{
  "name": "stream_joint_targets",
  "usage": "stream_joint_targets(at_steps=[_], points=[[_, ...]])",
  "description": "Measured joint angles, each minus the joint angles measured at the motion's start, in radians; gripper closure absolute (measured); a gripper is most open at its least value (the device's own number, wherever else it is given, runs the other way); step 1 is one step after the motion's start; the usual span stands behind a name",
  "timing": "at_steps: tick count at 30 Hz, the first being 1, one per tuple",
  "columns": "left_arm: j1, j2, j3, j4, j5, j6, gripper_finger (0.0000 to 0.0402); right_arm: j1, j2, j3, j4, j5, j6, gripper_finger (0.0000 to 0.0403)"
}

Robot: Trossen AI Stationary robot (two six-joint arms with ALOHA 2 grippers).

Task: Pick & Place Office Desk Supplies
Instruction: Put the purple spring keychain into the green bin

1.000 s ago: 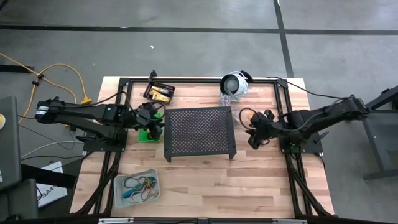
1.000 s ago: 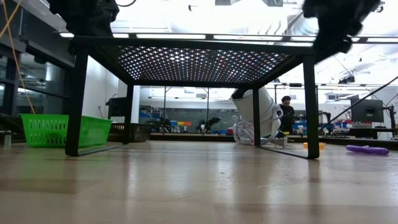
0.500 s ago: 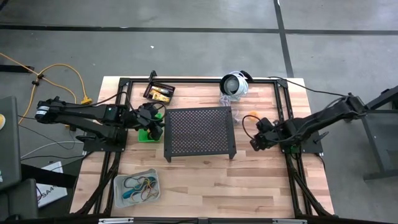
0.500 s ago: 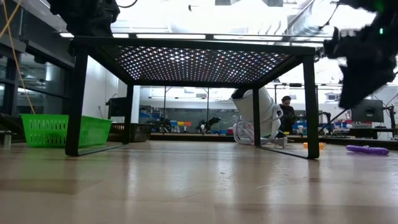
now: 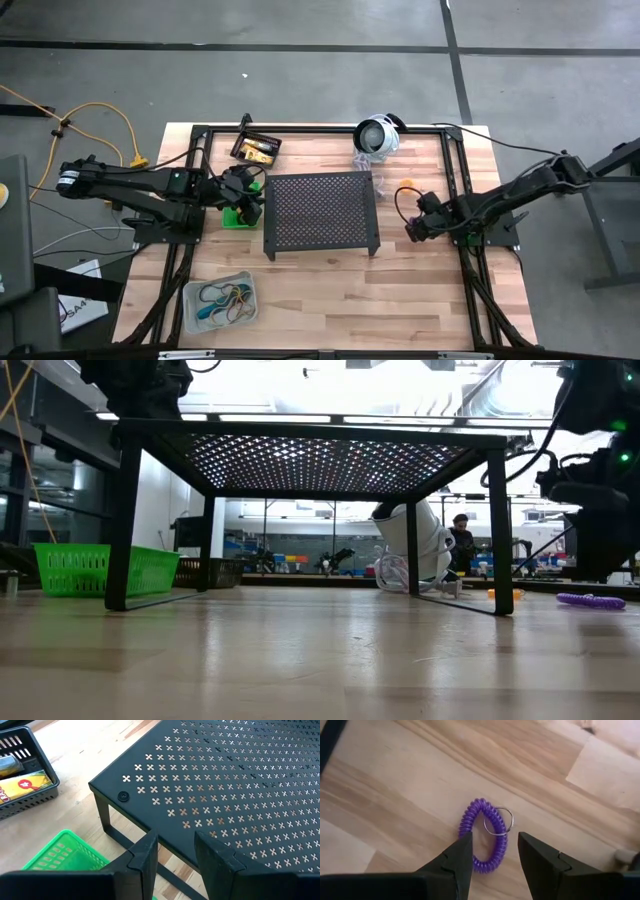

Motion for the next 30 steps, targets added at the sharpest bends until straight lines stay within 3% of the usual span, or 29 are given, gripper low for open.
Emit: stream_joint_targets(at_steps=[18, 30], points=[[0.0, 0.0, 0.0, 0.0, 0.003, 0.0, 0.0277, 0.0, 0.0, -0.119, 0.122, 0.016, 0.044, 0.0259], [0.0, 0.0, 0.0, 0.0, 0.003, 0.0, 0.0277, 0.0, 0.0, -0.124, 0.137, 0.064, 0.042, 0.0261]])
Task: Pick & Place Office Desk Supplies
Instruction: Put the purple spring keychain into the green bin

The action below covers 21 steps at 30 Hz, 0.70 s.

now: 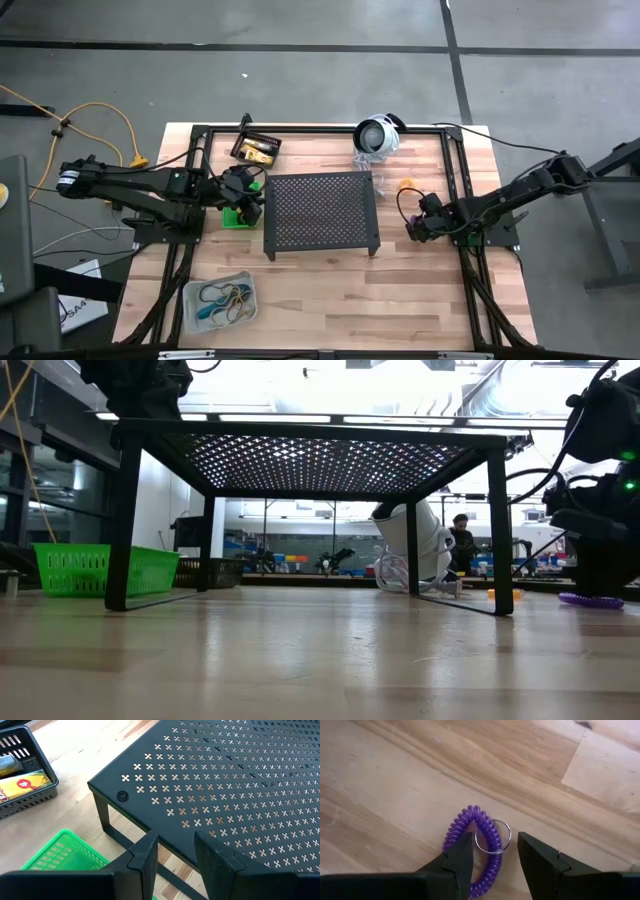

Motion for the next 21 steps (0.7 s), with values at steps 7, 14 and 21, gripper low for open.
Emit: stream_joint_targets(at_steps=[7, 14, 21], points=[[0.0, 0.0, 0.0, 0.0, 0.0, 0.0, 0.0277, 0.0, 0.0, 0.0, 0.0, 0.015, 0.0, 0.0303], [0.0, 0.0, 0.0, 0.0, 0.0, 0.0, 0.0277, 0.0, 0.0, 0.0, -0.002, -0.009, 0.0, 0.0335], [0.0, 0.0, 0.0, 0.0, 0.0, 0.0, 0.0277, 0.0, 0.0, 0.0, -0.001, -0.027, 0.0, 0.0339]])
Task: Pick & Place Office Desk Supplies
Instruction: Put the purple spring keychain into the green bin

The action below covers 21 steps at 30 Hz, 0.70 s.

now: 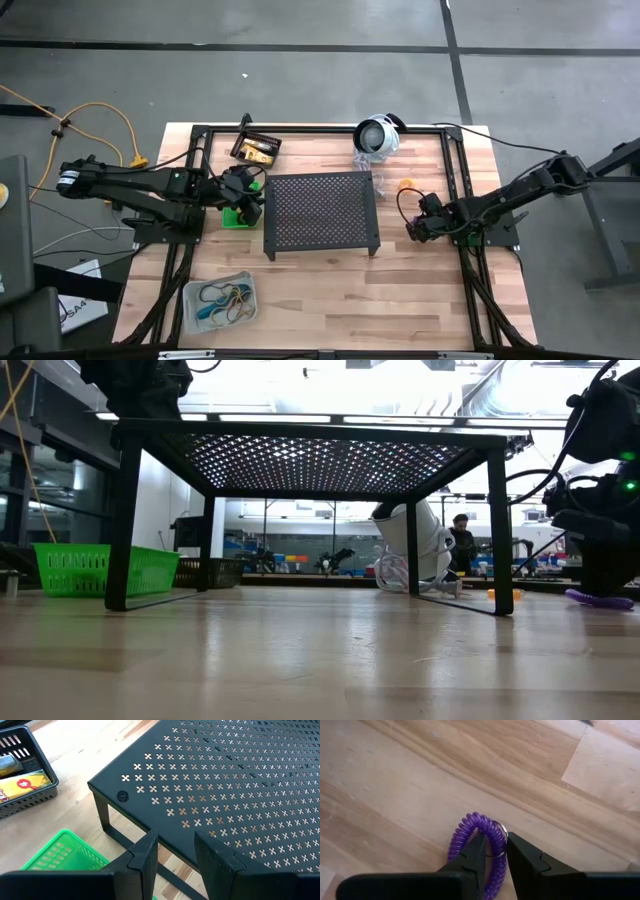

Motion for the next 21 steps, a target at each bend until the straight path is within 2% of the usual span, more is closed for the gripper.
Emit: stream_joint_targets(at_steps=[8, 16, 21], points=[[0.0, 0.0, 0.0, 0.0, 0.022, 0.0, 0.0277, 0.0, 0.0, 0.0, 0.0, -0.004, 0.003, 0.034], [0.0, 0.0, 0.0, 0.0, 0.027, -0.001, 0.0277, 0.001, -0.001, 0.0, 0.002, -0.004, 0.001, 0.039], [0.0, 0.0, 0.0, 0.0, 0.027, -0.002, 0.0277, 0.001, 0.0, 0.0, 0.005, -0.004, 0.0, 0.0389]])
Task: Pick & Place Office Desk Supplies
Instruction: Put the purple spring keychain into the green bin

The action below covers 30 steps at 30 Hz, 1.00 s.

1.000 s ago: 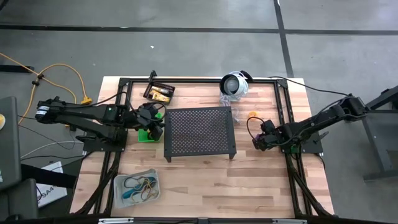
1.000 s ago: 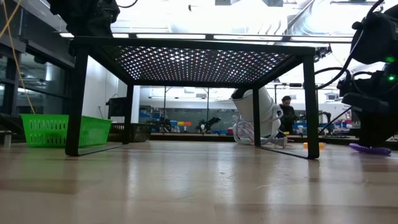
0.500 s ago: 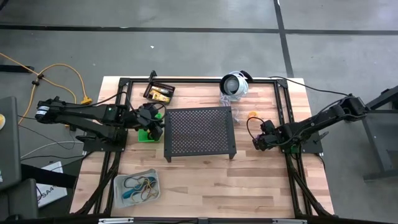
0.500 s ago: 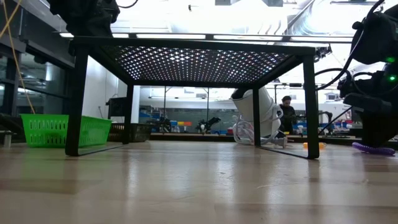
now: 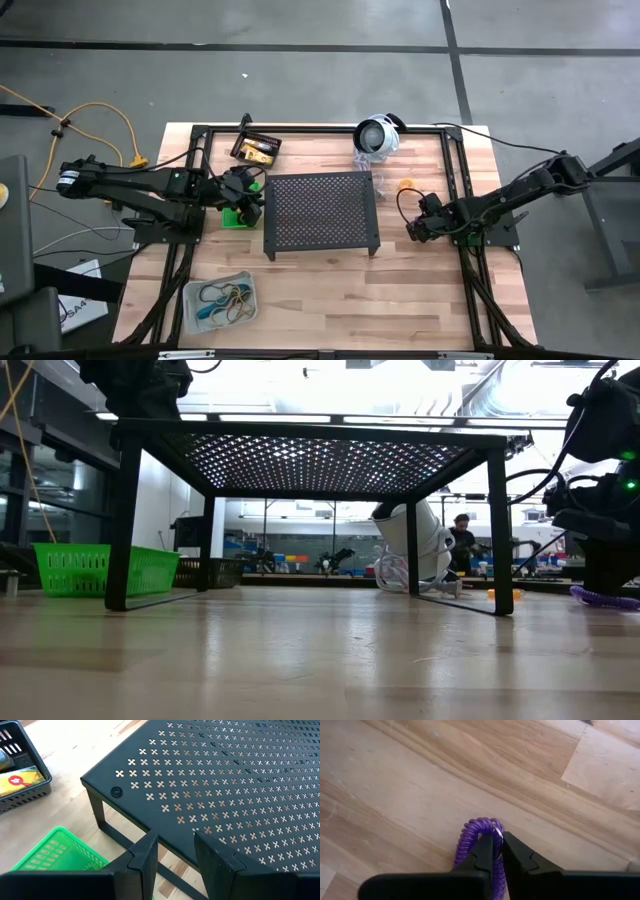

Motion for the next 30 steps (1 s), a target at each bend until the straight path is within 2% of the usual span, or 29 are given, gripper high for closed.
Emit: stream_joint_targets(at_steps=[9, 22, 30], points=[[0.0, 0.0, 0.0, 0.0, 0.0, -0.001, 0.0277, 0.0, -0.014, 0.03, 0.014, 0.071, -0.055, 0.0395], [0.0, 0.0, 0.0, 0.0, 0.0, -0.002, 0.0277, 0.0, -0.037, 0.33, 0.013, 0.298, -0.362, 0.0398], [0.0, 0.0, 0.0, 0.0, 0.0, 0.005, 0.0277, 0.0, -0.038, 0.431, 0.069, 0.317, -0.5, 0.0398]])
